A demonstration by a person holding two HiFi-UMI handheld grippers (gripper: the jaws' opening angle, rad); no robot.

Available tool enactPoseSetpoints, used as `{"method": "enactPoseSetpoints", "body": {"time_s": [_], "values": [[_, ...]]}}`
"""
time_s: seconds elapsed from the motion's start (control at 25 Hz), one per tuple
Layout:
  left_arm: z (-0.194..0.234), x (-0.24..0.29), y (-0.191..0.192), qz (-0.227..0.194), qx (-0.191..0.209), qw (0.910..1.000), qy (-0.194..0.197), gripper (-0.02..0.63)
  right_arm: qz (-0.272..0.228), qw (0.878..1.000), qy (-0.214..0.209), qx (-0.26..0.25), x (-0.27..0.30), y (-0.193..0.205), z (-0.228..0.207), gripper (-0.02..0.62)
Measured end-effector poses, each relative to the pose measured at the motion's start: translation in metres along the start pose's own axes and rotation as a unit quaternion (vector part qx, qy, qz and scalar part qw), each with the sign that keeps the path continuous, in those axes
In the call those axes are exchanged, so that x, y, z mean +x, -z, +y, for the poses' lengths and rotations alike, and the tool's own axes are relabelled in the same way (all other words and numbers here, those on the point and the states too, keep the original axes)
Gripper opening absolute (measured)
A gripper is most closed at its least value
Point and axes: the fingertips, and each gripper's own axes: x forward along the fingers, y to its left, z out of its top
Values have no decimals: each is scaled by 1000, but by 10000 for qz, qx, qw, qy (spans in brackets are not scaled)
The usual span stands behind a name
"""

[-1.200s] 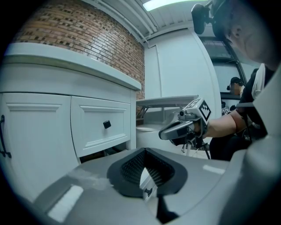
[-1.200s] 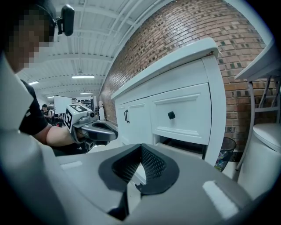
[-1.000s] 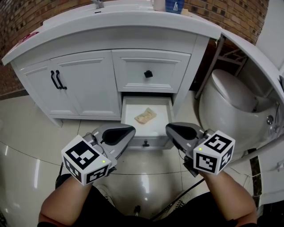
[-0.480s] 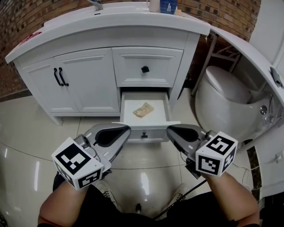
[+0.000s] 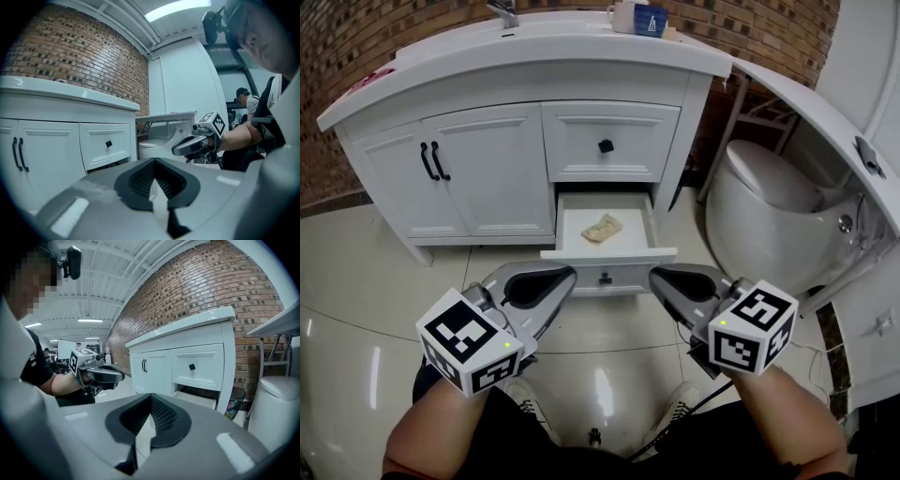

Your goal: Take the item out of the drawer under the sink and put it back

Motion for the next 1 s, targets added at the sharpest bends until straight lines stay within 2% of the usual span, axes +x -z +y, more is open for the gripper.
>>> {"method": "enactPoseSetpoints", "body": {"time_s": [1.0], "values": [[1, 7, 3, 21, 0, 10000, 85, 6, 56, 9999, 6, 108, 4, 2, -4, 8]]}}
